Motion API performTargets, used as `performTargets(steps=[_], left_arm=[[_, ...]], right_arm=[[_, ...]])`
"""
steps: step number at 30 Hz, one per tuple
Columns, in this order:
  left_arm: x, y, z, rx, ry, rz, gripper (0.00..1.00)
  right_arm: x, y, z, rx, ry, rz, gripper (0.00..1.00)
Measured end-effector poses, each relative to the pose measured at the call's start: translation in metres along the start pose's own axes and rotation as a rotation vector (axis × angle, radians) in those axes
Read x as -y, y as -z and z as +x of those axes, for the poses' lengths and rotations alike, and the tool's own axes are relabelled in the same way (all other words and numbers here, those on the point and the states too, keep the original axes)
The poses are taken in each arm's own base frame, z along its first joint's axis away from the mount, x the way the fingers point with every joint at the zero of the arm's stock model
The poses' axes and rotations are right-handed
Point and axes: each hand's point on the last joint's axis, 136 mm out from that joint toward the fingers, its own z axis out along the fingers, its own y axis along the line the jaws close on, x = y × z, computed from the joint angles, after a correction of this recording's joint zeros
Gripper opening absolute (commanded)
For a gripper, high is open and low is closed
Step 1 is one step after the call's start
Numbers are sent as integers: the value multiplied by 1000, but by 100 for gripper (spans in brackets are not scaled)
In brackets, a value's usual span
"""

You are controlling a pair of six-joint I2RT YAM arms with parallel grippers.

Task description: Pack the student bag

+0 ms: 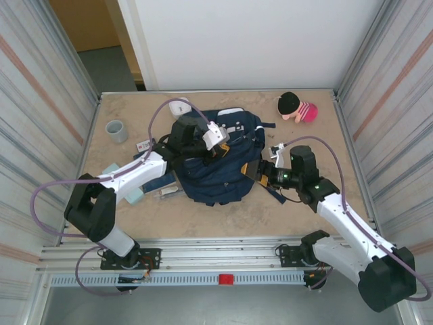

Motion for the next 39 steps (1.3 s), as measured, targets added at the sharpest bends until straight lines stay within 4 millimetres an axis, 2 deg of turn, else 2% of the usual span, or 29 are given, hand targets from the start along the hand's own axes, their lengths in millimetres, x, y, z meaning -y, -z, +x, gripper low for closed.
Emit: performTargets(steps=[5,8,10,12,13,14,15,16,19,23,25,27,29,32,36,39], left_arm=[[12,0,-2,22,-5,65,0],[16,0,-3,27,-4,90,0],[18,1,-2,26,-2,99,0],[19,1,0,19,1,104,0],[19,1,0,16,3,104,2],[18,1,1,14,7,101,10],[18,1,1,12,9,95,18],[16,2,1,8,19,84,26],[13,10,-9,8,58,24,41],[17,42,-40,32,131,-120,46],[31,62,-54,38,181,-181,48],[47,79,-56,21,251,-231,48],[63,93,-51,2,338,-265,47],[85,105,-26,-36,493,-318,45],[108,98,23,-144,651,-384,45],[114,87,50,-223,728,-432,45]], right_arm=[[16,-13,-5,33,-118,-9,88],[18,-15,-15,80,-144,-8,80],[18,-18,-23,105,-158,-11,65],[20,-21,-29,129,-174,-14,43],[19,-22,-31,138,-178,-20,29],[19,-22,-33,150,-189,-24,17],[18,-23,-34,161,-193,-28,14],[17,-24,-34,169,-200,-32,12],[15,-27,-32,190,-208,-22,12],[11,-25,-27,216,-199,0,10],[6,-22,-26,232,-187,-3,9],[3,-20,-25,239,-179,-7,9],[2,-20,-24,244,-175,-3,9],[3,-21,-21,236,-175,5,9],[4,-24,-18,231,-158,17,9],[4,-27,-14,217,-145,23,9]])
